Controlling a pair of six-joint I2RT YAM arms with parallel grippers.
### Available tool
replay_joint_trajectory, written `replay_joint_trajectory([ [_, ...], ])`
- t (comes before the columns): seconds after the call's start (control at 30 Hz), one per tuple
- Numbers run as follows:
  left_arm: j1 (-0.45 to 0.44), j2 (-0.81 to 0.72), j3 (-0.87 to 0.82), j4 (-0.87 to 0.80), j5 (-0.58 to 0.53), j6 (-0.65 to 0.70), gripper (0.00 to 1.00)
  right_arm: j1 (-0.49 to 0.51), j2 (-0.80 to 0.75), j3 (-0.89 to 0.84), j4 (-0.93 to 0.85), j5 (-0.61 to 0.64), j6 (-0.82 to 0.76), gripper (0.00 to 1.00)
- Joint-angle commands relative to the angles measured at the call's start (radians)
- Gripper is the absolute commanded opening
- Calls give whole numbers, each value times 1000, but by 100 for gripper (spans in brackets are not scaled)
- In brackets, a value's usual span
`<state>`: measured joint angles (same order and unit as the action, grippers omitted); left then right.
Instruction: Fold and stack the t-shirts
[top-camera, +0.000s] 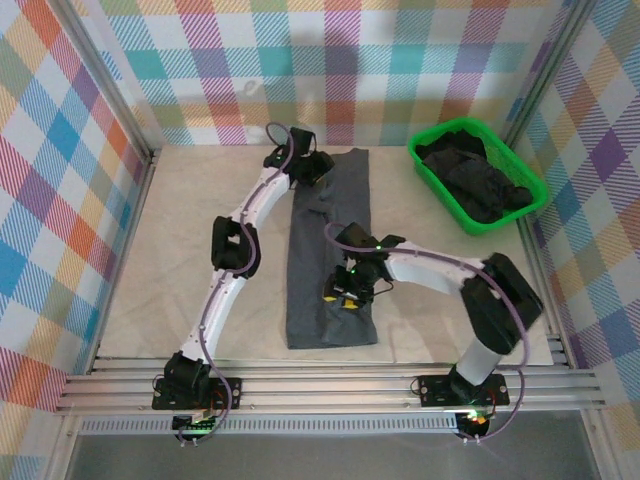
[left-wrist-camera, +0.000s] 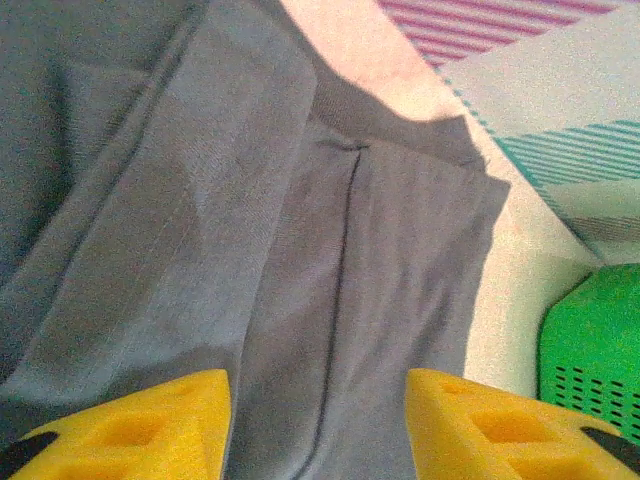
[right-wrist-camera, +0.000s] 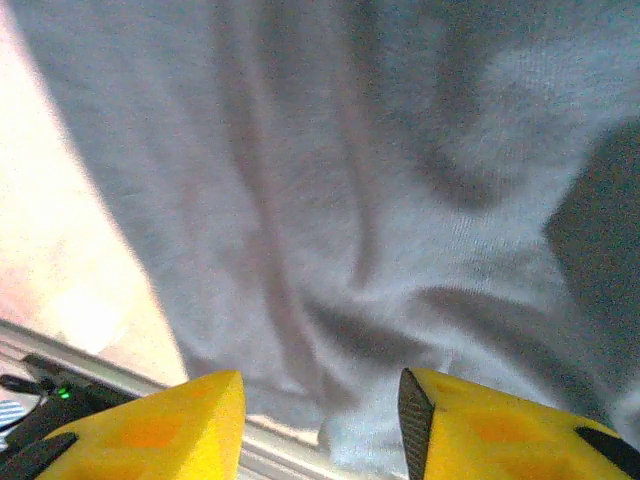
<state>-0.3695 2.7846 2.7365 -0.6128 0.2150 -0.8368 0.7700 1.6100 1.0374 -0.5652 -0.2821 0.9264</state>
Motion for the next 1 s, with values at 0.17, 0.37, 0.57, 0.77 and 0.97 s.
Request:
replay_joint_trajectory([
  [0.17, 10, -759, -847, 130, 3, 46, 55, -212, -308, -236, -126, -26, -133, 49],
  [0.37, -3, -1116, -1450, -80, 143, 124, 52, -249, -267, -257, -184, -114, -226, 48],
  [0.57, -59, -1250, -1869, -145, 349, 142, 52, -166, -174, -283, -145, -165, -199, 47],
  [0.77, -162, -1330, -1992, -143, 369, 115, 54, -90, -87, -301, -110, -142, -162, 45],
  [0.97, -248, -1317, -2060, -55, 380, 52, 52, -64, -22, -297, -56, -134, -132, 39],
])
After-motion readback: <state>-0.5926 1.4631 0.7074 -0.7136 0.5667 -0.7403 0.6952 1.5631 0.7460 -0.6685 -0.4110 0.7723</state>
